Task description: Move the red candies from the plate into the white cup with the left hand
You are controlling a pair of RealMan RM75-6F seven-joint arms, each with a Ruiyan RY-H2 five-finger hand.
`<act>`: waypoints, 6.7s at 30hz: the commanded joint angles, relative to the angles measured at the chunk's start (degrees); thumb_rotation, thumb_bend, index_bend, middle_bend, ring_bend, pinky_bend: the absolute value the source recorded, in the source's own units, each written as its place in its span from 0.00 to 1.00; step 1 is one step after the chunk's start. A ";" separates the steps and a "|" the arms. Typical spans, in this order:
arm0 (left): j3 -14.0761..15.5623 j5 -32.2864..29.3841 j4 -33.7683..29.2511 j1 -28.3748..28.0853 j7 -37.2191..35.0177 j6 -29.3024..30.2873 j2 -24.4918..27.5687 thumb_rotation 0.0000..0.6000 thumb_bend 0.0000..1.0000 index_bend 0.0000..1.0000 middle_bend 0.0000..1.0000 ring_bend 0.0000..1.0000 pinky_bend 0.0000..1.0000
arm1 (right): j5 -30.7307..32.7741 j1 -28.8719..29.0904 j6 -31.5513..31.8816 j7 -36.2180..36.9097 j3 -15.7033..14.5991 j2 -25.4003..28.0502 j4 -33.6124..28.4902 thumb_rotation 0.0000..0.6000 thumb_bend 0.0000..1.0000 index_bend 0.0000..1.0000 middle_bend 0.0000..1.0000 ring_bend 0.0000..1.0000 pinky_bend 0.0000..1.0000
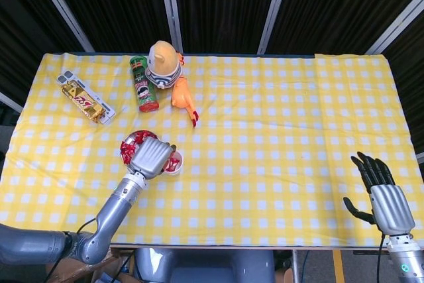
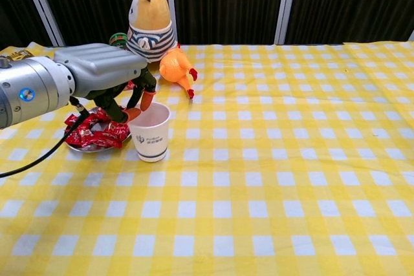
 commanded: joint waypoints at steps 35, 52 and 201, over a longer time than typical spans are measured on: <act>1.70 -6.34 4.63 2.90 -2.01 0.10 6.05 1.00 0.19 0.27 0.28 0.72 0.83 | -0.12 -0.05 0.09 0.04 -0.06 0.02 -0.11 1.00 0.39 0.00 0.00 0.00 0.00; 1.08 -12.23 16.78 0.88 -1.22 -4.58 -1.47 1.00 0.19 0.24 0.19 0.72 0.83 | 0.15 0.07 -0.25 0.69 0.00 0.21 -0.30 1.00 0.39 0.00 0.00 0.00 0.00; 2.33 -9.35 15.52 0.19 -1.60 -5.26 -2.19 1.00 0.24 0.27 0.26 0.73 0.84 | 0.42 0.06 -0.14 0.70 0.23 0.15 -0.51 1.00 0.39 0.00 0.00 0.00 0.00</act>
